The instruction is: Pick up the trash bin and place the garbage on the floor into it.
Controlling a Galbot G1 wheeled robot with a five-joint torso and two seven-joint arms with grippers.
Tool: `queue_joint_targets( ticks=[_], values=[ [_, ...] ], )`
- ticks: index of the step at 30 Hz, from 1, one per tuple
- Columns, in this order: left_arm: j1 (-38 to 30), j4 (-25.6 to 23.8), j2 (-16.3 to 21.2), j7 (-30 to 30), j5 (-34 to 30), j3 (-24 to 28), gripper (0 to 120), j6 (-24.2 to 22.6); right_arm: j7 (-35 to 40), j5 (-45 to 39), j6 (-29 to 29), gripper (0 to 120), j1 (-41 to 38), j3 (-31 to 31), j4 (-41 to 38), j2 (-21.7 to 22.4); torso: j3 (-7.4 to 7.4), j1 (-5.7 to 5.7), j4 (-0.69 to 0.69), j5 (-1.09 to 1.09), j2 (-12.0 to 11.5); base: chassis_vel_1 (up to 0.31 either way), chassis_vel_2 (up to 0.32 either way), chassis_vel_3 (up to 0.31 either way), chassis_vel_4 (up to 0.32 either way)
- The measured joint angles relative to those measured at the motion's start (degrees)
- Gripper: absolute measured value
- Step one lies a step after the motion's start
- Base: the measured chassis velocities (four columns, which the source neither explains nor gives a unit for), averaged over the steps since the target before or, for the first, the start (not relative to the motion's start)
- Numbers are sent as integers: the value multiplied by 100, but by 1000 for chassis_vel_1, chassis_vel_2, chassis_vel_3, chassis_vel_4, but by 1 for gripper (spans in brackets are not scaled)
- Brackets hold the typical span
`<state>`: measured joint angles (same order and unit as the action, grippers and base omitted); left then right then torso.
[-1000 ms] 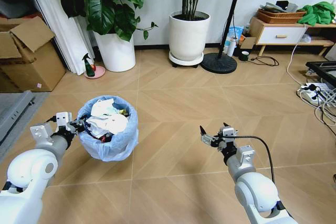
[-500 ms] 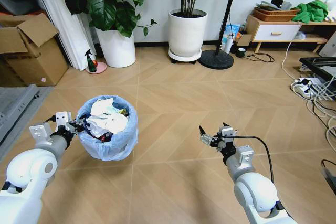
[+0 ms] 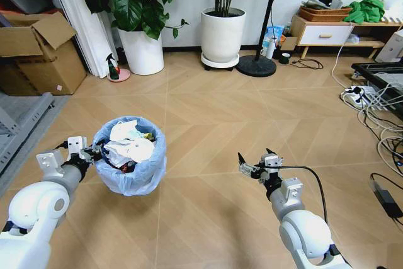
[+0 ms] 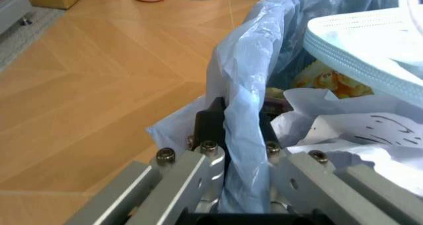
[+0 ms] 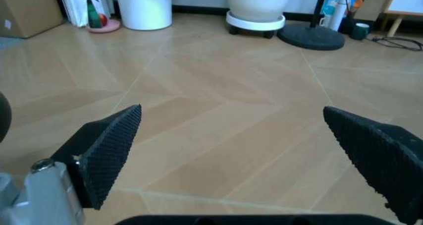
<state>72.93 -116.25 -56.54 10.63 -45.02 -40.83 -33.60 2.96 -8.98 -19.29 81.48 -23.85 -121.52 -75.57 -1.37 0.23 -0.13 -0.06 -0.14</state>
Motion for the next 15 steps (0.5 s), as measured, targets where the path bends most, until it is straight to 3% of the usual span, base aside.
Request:
queue_joint_targets(
  ticks=[15],
  values=[
    [9, -11, -13, 5, -3, -14, 0, 1, 2, -20, -8, 100, -79, 52, 54, 18, 0, 0, -1, 0, 0, 133, -134, -128, 130]
  ],
)
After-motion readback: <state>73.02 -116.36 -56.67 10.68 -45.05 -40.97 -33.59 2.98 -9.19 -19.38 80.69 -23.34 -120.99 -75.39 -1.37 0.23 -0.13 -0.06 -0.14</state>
